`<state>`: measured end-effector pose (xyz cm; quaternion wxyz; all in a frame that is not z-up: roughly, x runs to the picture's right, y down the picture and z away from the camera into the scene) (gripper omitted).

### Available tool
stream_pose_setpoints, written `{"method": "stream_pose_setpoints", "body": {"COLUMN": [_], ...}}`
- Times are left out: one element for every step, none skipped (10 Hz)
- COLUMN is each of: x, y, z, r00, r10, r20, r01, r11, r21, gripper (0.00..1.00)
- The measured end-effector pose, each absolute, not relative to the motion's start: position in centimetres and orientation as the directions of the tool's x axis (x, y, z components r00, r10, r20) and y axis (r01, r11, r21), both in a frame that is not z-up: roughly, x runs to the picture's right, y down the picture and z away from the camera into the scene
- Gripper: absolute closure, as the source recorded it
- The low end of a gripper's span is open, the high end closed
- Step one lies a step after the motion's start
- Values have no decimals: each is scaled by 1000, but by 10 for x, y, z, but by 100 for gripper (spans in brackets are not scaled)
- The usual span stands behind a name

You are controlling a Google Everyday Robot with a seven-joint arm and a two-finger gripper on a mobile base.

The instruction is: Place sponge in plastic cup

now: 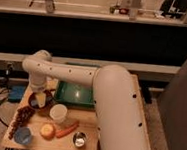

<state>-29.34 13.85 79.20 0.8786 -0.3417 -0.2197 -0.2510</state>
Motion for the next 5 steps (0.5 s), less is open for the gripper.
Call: {"method": "stream_pose_setpoints", "body": {"x": [-293,-293,-292,-292,-292], "y": [139,139,139,140,141], "z": [794,796,797,799,800], "r00": [780,781,782,783,784], "r10": [-288,-287,-285,-283,-281], "r20": [556,555,554,554,553], "r01": [588,587,585,584,582], "r11": [641,641,642,642,642], "r21": [-493,-494,-496,-497,-498], "gripper": [30,30,30,30,30]}}
